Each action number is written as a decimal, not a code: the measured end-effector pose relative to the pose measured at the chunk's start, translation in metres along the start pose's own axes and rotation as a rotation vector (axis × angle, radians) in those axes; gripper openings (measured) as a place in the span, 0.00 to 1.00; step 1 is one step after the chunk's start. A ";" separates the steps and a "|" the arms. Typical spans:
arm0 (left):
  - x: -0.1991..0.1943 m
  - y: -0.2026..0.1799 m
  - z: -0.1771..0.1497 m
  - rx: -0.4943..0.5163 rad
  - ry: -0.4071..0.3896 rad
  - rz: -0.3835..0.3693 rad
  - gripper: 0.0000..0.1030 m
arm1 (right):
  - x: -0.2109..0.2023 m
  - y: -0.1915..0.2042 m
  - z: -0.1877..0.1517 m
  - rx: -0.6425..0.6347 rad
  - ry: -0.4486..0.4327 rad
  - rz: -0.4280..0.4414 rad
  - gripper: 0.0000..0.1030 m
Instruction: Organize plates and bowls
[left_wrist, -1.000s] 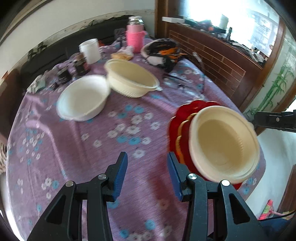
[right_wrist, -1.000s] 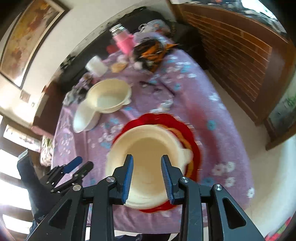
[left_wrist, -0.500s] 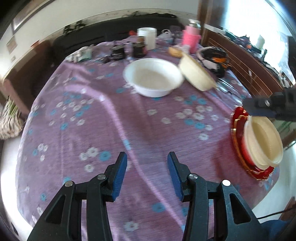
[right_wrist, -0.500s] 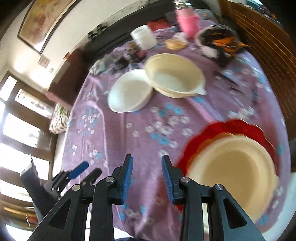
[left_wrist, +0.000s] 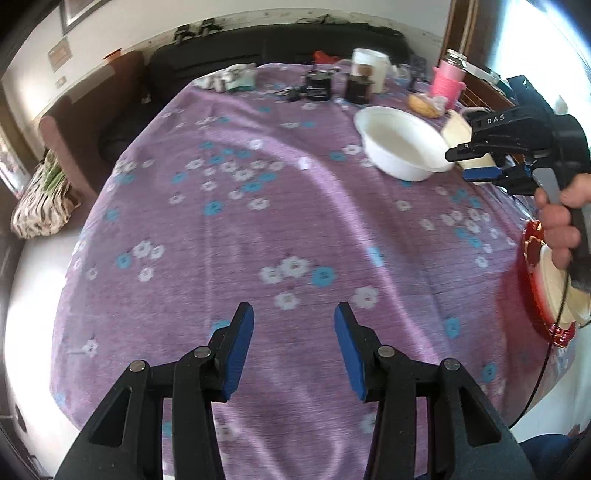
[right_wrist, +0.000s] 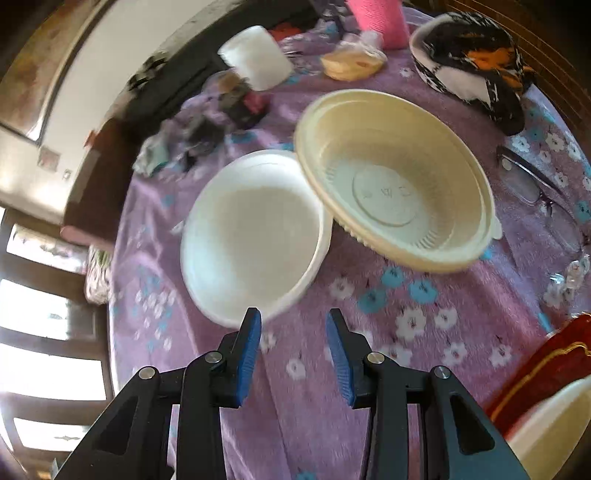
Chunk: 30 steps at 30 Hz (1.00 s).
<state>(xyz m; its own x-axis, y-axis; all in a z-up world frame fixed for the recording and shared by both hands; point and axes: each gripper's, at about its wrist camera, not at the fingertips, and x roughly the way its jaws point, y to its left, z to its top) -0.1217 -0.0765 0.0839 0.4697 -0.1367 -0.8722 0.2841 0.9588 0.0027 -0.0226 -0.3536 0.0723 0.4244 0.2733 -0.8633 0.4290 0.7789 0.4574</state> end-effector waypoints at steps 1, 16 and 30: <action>0.001 0.005 -0.001 -0.006 0.002 0.003 0.43 | 0.006 0.001 0.004 0.007 0.003 -0.004 0.39; 0.006 0.032 0.003 -0.044 -0.009 -0.027 0.43 | 0.014 0.022 -0.022 -0.104 0.050 -0.004 0.06; -0.017 0.067 -0.013 -0.205 -0.067 -0.035 0.47 | -0.015 0.067 -0.132 -0.362 0.321 0.223 0.06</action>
<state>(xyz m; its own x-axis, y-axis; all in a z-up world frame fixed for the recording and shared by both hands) -0.1214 -0.0068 0.0924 0.5188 -0.1807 -0.8356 0.1282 0.9828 -0.1329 -0.1060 -0.2311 0.0880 0.1845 0.5692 -0.8012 0.0299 0.8116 0.5835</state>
